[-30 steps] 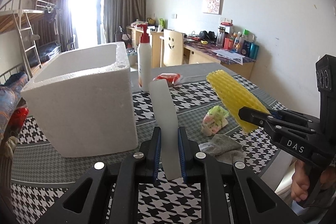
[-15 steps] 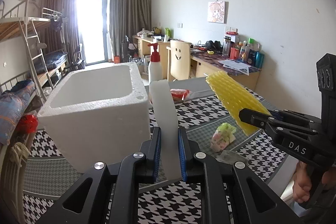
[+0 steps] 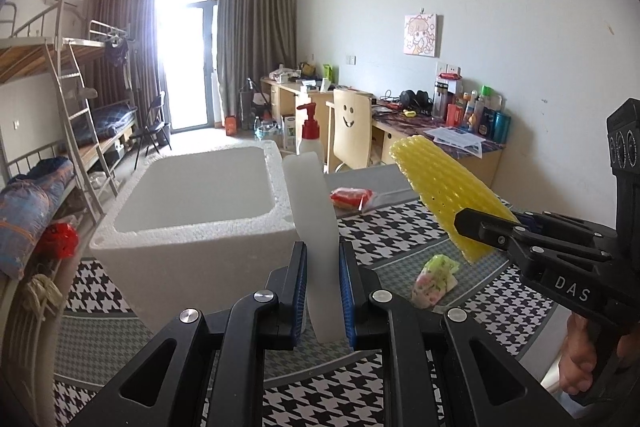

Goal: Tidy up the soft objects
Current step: 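Carry the white strip and yellow sponge over the white foam box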

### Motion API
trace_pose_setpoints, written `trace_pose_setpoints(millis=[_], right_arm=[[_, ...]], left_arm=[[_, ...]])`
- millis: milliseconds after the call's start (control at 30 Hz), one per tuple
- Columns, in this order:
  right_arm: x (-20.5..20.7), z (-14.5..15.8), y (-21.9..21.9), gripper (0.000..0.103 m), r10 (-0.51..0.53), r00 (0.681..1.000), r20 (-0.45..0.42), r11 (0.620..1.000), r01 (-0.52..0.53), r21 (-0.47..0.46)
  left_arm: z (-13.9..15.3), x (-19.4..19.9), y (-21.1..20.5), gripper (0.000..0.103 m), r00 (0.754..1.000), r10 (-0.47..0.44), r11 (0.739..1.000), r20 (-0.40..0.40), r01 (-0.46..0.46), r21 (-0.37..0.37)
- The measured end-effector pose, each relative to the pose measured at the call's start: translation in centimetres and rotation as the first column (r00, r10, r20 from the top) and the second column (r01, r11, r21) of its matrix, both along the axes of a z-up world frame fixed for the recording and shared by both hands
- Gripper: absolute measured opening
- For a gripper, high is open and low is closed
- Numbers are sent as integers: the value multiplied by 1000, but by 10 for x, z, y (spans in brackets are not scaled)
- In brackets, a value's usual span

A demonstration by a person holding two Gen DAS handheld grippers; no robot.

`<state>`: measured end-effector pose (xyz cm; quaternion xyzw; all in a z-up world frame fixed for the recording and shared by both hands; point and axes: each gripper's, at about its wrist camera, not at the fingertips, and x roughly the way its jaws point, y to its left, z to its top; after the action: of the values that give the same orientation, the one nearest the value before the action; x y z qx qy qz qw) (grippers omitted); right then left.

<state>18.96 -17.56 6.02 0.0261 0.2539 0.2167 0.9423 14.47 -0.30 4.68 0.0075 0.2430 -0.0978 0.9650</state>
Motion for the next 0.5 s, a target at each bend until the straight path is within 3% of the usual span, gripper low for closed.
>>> trace_pose_setpoints(millis=[500], right_arm=[[6, 20, 13, 23, 27, 999, 38, 1000, -27, -1]], left_arm=[[21, 12, 9, 17, 998, 31, 1000, 48, -31, -3]])
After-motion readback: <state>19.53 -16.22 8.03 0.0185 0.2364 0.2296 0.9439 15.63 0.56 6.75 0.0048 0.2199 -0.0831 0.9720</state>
